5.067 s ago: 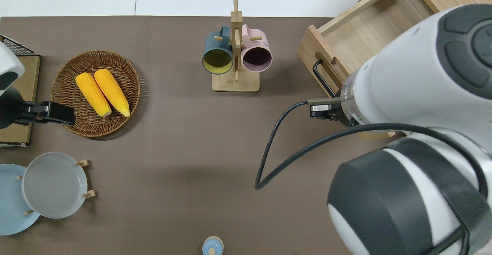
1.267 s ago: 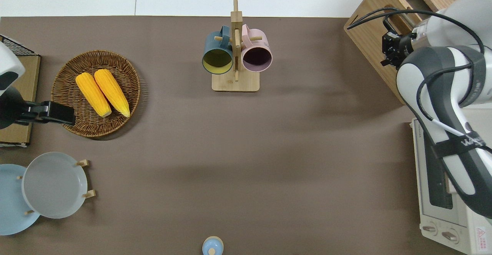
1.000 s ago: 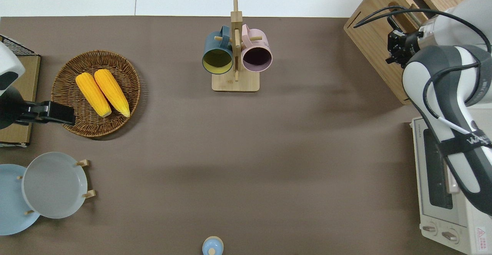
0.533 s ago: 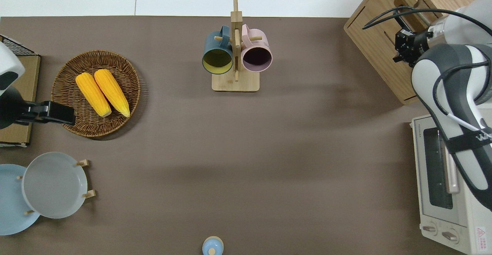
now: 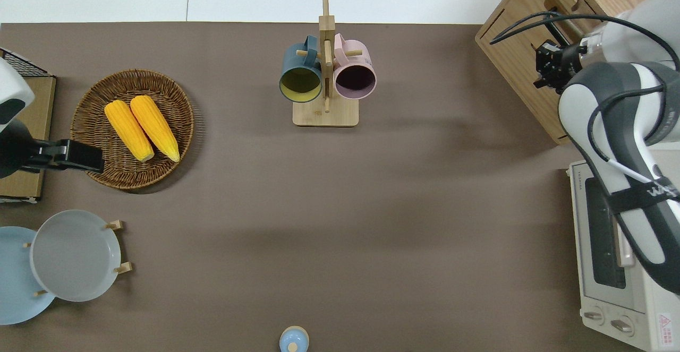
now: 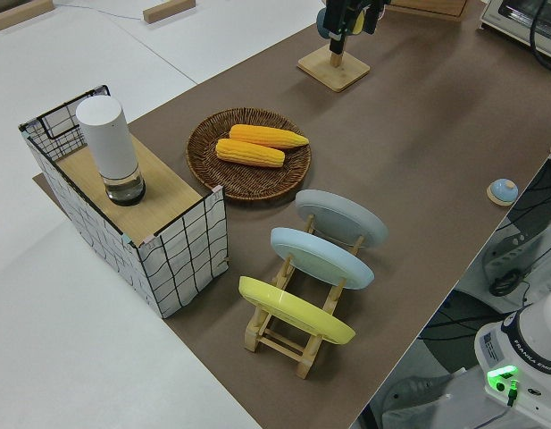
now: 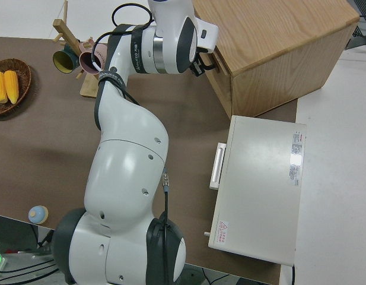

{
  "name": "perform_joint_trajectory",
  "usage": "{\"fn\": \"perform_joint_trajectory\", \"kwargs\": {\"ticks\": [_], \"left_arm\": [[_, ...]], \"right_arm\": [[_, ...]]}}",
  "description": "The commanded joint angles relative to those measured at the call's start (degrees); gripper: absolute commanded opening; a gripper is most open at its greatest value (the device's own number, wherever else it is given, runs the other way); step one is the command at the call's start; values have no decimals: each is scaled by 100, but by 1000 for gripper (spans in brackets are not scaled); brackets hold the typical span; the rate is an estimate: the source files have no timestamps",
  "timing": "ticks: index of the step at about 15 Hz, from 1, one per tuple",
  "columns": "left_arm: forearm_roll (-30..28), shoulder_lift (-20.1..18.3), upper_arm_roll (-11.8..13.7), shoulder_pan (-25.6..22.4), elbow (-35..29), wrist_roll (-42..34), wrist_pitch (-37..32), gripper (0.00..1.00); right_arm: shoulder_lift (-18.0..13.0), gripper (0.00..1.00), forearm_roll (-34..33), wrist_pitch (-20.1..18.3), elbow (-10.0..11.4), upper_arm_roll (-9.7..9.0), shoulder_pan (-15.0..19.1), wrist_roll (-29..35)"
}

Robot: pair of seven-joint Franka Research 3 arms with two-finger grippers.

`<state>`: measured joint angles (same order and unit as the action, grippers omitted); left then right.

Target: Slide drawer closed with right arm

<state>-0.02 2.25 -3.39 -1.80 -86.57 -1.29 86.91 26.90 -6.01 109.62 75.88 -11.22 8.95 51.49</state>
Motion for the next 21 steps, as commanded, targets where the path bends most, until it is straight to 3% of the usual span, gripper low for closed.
{"fn": "perform_joint_trajectory", "kwargs": {"ticks": [1,9,13,18,21], "left_arm": [[98,65,-39,-31,140,-56,-113,993],[98,65,-39,-31,140,-56,-113,995],[98,65,-39,-31,149,-56,-113,993],[98,65,-39,-31,140,-56,-113,993],[98,65,-39,-31,140,-56,-113,993]], "right_arm": [[-27,0,-14,-291,-74,-38,-366,-113],[-642,0,-93,-1328,-12,-29,-1386,-746],[-993,0,-93,-1803,-3,-38,-1685,-1395],[-1363,0,-14,-1856,93,-73,-1818,-1764],[-1591,0,3,-1813,321,-82,-1783,-2343]]}}
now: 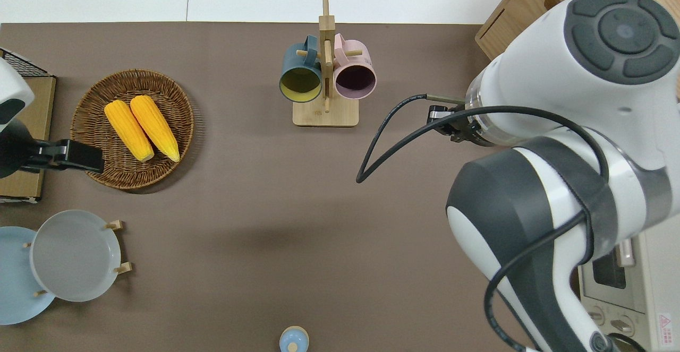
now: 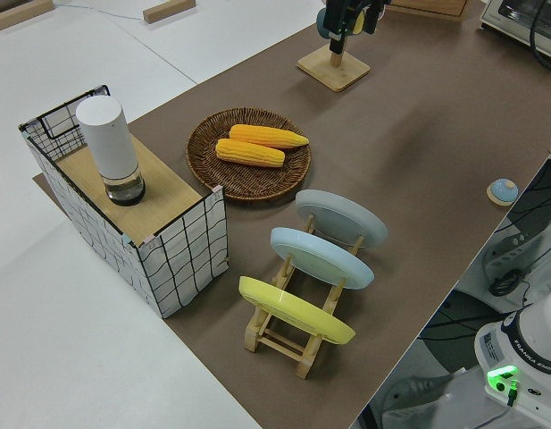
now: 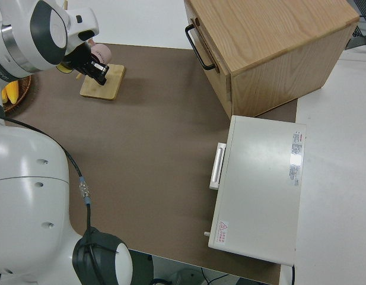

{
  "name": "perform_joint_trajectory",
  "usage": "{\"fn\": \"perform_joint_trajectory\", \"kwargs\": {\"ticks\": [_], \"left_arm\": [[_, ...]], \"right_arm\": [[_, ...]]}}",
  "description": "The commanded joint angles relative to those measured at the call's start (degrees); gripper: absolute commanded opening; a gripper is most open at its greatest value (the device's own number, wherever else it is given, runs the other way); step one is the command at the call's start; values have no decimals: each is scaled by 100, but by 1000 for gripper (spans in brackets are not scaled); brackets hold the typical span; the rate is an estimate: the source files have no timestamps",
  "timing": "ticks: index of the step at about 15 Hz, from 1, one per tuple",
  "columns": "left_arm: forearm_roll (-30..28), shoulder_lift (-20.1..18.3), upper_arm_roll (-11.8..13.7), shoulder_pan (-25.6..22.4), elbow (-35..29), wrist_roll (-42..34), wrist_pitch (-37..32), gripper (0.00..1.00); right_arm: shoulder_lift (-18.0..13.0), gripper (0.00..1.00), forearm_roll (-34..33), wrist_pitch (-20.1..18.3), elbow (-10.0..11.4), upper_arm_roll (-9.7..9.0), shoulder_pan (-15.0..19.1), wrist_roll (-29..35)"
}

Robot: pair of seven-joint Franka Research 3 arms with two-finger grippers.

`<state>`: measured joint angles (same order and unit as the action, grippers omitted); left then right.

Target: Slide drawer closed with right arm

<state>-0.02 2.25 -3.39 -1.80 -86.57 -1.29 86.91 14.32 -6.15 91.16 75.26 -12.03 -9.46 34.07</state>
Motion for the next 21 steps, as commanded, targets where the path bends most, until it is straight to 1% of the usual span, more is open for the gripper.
{"fn": "perform_joint_trajectory", "kwargs": {"ticks": [1,3,5,6,8,9,10,11,12,13,14,15,16,21], "left_arm": [[98,65,-39,-31,149,-56,-113,993],[98,65,-39,-31,140,-56,-113,993],[98,65,-39,-31,140,-56,-113,993],[98,65,-39,-31,140,-56,-113,993],[98,74,-39,-31,140,-56,-113,993],[98,65,-39,-31,140,-56,-113,993],[98,65,-39,-31,149,-56,-113,993],[98,65,-39,-31,140,-56,-113,993],[98,65,-39,-31,140,-56,-113,993],[98,65,-39,-31,149,-56,-113,993],[98,65,-39,-31,140,-56,-113,993],[98,65,-39,-31,140,-56,-113,993],[98,65,-39,-31,140,-56,-113,993],[98,65,-39,-31,140,-56,-113,993]], "right_arm": [[-395,0,26,42,445,-1,93,-769],[-509,0,61,33,534,34,137,-1225],[-588,0,131,16,534,139,198,-1700],[-597,0,280,24,534,157,260,-1815],[-589,0,404,51,525,174,339,-1834],[-580,37,404,68,525,183,348,-1825],[-562,139,387,68,516,183,357,-1782],[-554,285,395,68,516,201,392,-1773],[-536,452,413,68,516,253,401,-1773],[-536,570,413,68,516,280,436,-1773],[-527,780,396,68,516,280,436,-1764],[-518,921,387,68,508,289,445,-1764],[-518,978,387,68,499,297,462,-1790],[-527,981,334,33,490,350,725,-1843]]}}
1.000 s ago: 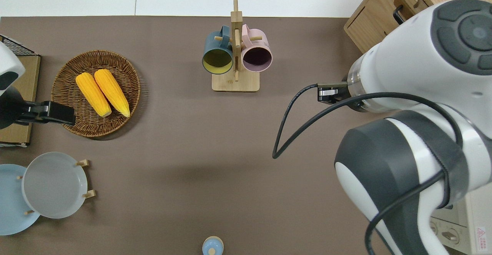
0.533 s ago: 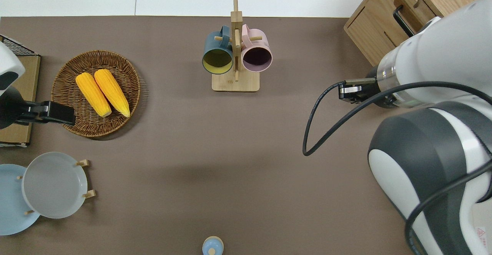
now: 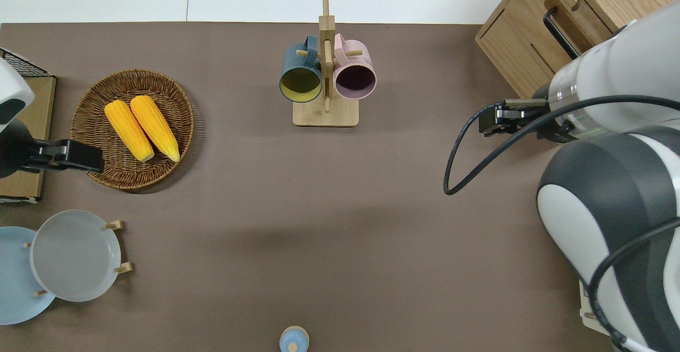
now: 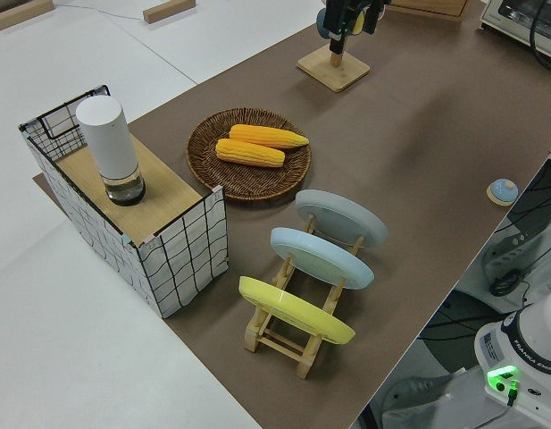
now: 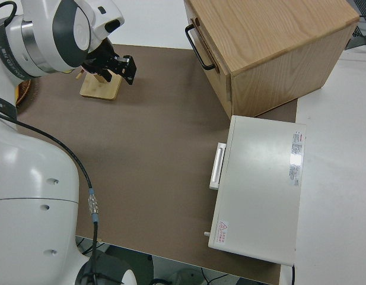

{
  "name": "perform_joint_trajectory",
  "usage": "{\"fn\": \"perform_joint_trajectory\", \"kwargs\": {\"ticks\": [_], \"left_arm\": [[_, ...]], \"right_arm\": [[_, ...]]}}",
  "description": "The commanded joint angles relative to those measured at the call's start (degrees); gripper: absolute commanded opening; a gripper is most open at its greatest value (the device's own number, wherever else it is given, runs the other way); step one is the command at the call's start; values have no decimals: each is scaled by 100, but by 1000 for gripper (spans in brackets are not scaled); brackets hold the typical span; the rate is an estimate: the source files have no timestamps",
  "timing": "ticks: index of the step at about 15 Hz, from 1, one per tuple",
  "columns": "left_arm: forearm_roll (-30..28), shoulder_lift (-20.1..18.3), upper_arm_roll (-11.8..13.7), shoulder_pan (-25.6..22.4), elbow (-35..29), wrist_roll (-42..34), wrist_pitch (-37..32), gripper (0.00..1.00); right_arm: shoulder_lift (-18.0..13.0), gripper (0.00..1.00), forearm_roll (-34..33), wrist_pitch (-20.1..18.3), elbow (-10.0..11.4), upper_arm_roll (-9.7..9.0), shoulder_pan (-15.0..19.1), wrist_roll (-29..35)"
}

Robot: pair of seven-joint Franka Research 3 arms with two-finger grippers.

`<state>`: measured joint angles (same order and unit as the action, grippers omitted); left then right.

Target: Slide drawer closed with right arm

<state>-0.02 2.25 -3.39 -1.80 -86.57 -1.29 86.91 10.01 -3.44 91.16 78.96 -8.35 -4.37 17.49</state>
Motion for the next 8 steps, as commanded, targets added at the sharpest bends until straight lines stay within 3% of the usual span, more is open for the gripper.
{"fn": "perform_joint_trajectory", "kwargs": {"ticks": [1,5,8], "left_arm": [[98,65,-39,-31,149,-56,-113,993],[98,65,-39,-31,140,-56,-113,993],[98,65,-39,-31,140,-56,-113,993]], "right_arm": [[-104,981,54,-1,111,-9,270,-228],[-140,981,106,-28,120,271,271,-598],[-140,983,106,-28,102,325,270,-607]]}}
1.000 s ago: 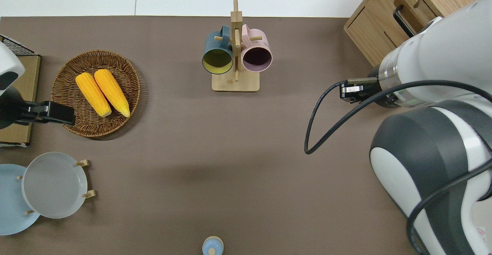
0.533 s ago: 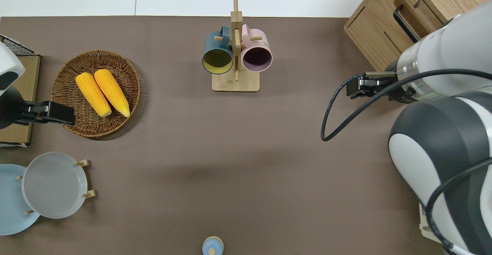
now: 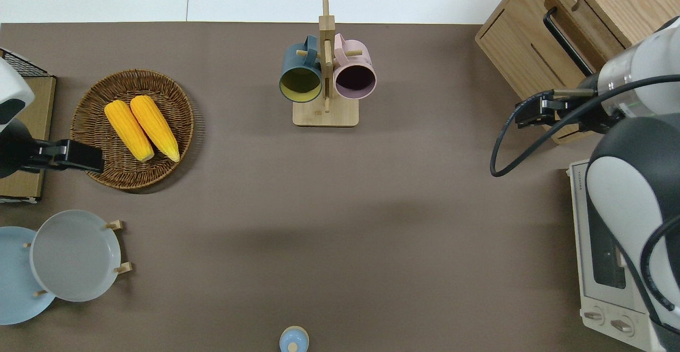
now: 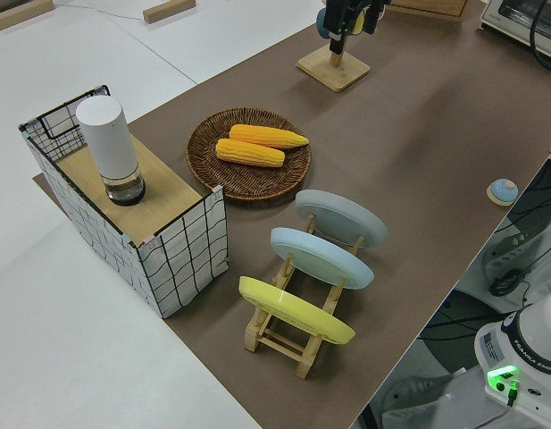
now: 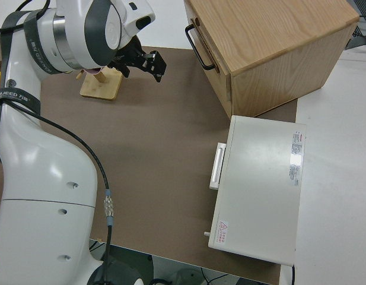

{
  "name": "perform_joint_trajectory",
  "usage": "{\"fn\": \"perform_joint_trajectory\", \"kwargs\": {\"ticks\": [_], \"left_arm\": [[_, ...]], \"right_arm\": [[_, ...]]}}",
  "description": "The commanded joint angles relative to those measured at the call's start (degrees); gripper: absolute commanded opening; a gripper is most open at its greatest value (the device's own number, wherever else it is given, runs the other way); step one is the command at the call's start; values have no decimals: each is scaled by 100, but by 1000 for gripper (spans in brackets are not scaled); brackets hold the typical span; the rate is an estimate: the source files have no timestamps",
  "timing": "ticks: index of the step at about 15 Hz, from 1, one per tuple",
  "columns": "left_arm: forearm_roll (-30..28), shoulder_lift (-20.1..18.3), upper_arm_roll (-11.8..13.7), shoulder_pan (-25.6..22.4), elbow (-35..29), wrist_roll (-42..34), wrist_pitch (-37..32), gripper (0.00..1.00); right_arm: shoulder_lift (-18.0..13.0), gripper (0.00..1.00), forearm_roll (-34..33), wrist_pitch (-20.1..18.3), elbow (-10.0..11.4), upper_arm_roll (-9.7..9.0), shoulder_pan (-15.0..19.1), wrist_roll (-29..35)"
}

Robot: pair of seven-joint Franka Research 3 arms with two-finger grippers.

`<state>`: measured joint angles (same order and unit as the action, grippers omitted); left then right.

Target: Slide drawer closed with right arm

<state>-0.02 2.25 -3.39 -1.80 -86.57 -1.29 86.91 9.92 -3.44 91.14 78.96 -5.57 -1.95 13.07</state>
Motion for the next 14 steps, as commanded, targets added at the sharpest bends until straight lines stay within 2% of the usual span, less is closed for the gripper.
{"fn": "perform_joint_trajectory", "kwargs": {"ticks": [1,9,12,14], "left_arm": [[98,65,-39,-31,149,-56,-113,993],[98,65,-39,-31,140,-56,-113,993],[98,65,-39,-31,149,-56,-113,993],[98,65,-39,-31,140,-56,-113,993]], "right_arm": [[-131,983,115,-27,102,56,37,-164],[-122,983,168,-35,94,3,37,-156],[-114,983,536,-27,94,38,133,-243],[-96,983,555,-27,94,38,142,-331]]}}
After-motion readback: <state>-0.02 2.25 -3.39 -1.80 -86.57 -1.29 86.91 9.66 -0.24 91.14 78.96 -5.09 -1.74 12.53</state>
